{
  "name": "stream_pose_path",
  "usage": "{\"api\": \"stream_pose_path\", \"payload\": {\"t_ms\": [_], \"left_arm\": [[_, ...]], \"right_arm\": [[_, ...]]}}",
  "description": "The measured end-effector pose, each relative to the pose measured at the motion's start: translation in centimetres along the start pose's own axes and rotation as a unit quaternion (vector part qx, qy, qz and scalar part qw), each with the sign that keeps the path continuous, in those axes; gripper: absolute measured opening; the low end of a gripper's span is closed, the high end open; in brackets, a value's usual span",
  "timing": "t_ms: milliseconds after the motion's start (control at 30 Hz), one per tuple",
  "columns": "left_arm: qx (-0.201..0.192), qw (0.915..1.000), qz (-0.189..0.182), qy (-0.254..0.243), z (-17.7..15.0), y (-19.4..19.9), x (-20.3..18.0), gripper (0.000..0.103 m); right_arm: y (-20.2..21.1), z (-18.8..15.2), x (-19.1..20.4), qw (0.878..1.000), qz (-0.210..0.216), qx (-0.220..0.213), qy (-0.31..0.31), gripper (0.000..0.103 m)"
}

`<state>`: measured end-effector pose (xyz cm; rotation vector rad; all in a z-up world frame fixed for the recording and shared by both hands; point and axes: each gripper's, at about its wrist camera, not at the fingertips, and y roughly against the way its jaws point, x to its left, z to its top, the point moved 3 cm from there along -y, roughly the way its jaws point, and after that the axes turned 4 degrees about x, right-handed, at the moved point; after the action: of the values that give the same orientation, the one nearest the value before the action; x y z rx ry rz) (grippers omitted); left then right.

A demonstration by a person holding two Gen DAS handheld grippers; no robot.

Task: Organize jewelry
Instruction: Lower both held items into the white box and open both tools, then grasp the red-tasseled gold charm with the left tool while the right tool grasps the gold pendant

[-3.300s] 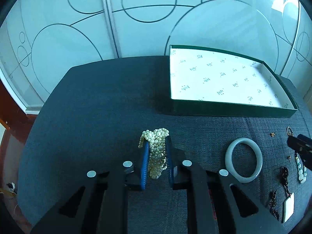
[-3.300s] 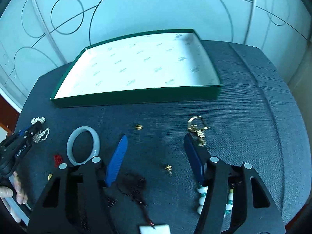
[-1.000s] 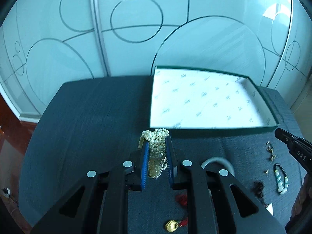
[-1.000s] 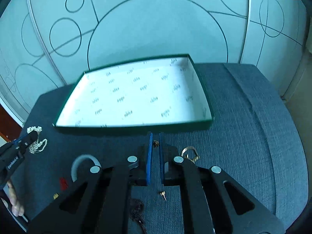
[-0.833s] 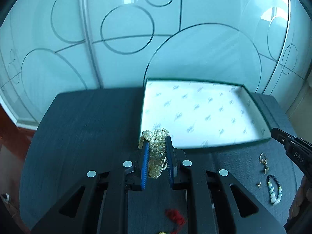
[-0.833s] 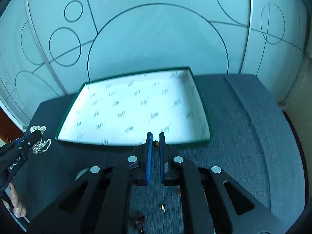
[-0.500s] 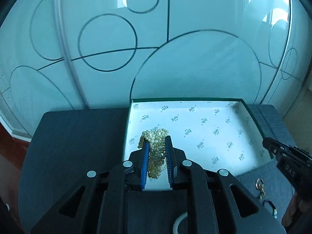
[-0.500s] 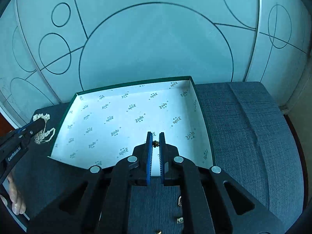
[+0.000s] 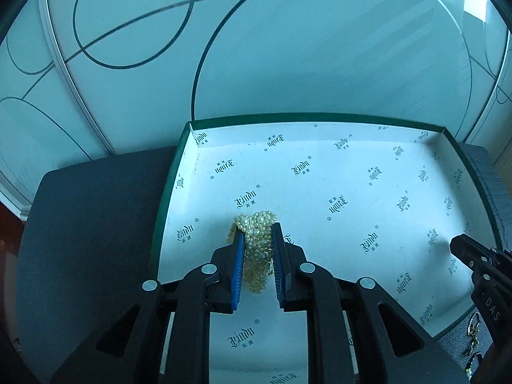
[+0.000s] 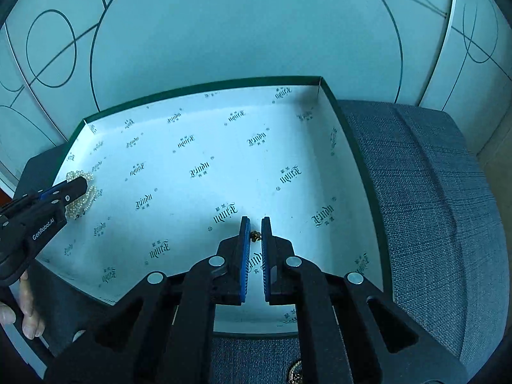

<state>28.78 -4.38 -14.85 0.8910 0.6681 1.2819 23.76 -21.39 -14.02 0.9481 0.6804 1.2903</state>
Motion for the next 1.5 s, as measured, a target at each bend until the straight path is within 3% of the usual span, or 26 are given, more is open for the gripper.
{"api": "stream_pose_path", "payload": {"t_ms": [67, 133, 200, 367, 433, 633, 733, 1167, 1500], "left_arm": [[0.005, 1.0, 0.001, -0.004, -0.1, -0.2, -0.1, 0.024], [-0.002, 1.0, 0.001, -0.006, -0.1, 0.0, -0.3, 0.05], [-0.009, 0.9999, -0.002, -0.007, -0.1, 0.4, -0.5, 0.059], [-0.019, 0.9995, -0.023, -0.003, 0.2, 2.7, -0.7, 0.061], [-0.023, 0.9993, -0.03, 0.005, 0.2, 4.0, -0.4, 0.068], [-0.042, 0.9989, -0.018, 0.008, -0.8, 7.6, 0.6, 0.069], [-0.037, 0.999, -0.014, 0.02, -2.9, 8.6, 1.6, 0.069], [0.0, 0.9967, -0.001, 0.082, -12.2, 11.0, 5.9, 0.069], [0.015, 0.9965, -0.012, 0.082, -17.1, 12.0, 5.0, 0.069]], "right_arm": [[-0.1, 0.0, 0.0, 1.0, 0.001, 0.001, 0.0, 0.012], [0.0, 0.1, 0.0, 1.0, 0.0, -0.003, -0.002, 0.028], [0.4, 0.2, 0.0, 1.0, 0.003, -0.008, -0.006, 0.03], [2.4, 0.4, -0.3, 1.0, 0.009, -0.025, -0.009, 0.031], [3.6, 0.4, -0.5, 0.999, 0.011, -0.033, -0.011, 0.031], [7.1, -0.9, -1.3, 0.999, 0.009, -0.047, -0.005, 0.035], [8.2, -2.4, -2.1, 0.999, 0.005, -0.047, -0.009, 0.04], [9.8, -10.3, -5.4, 0.999, -0.001, -0.011, -0.044, 0.04], [10.9, -14.0, -6.8, 0.998, 0.0, 0.002, -0.067, 0.04]]}}
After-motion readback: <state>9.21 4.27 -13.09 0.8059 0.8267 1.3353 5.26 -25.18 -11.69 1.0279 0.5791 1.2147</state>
